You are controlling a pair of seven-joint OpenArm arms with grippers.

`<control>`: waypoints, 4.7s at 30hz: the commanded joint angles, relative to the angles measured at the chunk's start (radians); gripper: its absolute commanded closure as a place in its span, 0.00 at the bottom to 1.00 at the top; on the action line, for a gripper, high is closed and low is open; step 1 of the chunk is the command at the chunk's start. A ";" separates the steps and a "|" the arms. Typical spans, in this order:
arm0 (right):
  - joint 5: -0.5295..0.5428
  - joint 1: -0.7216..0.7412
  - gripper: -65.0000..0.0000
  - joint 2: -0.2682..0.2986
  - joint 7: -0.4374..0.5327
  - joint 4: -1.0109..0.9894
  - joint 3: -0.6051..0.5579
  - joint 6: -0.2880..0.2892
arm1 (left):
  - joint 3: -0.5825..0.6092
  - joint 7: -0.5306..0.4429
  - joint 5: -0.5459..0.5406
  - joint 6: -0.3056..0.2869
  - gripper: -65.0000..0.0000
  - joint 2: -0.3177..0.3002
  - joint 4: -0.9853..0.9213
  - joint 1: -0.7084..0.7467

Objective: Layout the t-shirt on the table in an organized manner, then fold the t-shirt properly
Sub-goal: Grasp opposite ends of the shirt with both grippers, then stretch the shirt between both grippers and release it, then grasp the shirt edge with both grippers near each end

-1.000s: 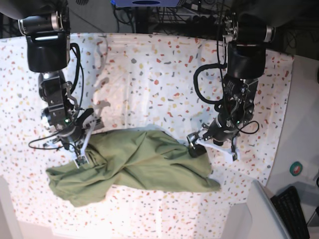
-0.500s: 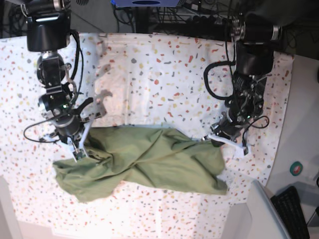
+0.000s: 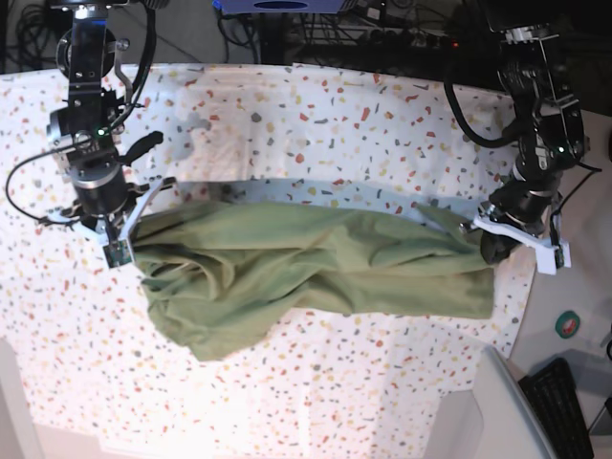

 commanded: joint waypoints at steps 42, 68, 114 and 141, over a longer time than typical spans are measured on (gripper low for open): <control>-0.007 0.462 1.00 0.039 -0.166 -0.581 0.008 -0.016 | 0.184 -0.063 0.185 -0.010 1.00 0.066 -0.537 -0.400; 0.346 0.197 0.37 0.030 -0.121 -0.367 0.359 0.127 | -0.150 -0.138 0.182 -0.268 0.11 0.056 -0.316 -0.130; 0.346 0.269 1.00 0.056 -0.031 -0.736 0.290 0.428 | 0.074 -0.476 0.229 -0.268 0.11 0.063 -0.507 -0.013; 0.346 0.269 1.00 0.059 -0.031 -0.736 0.290 0.428 | 0.167 -0.502 0.516 -0.141 0.94 0.076 -0.740 -0.179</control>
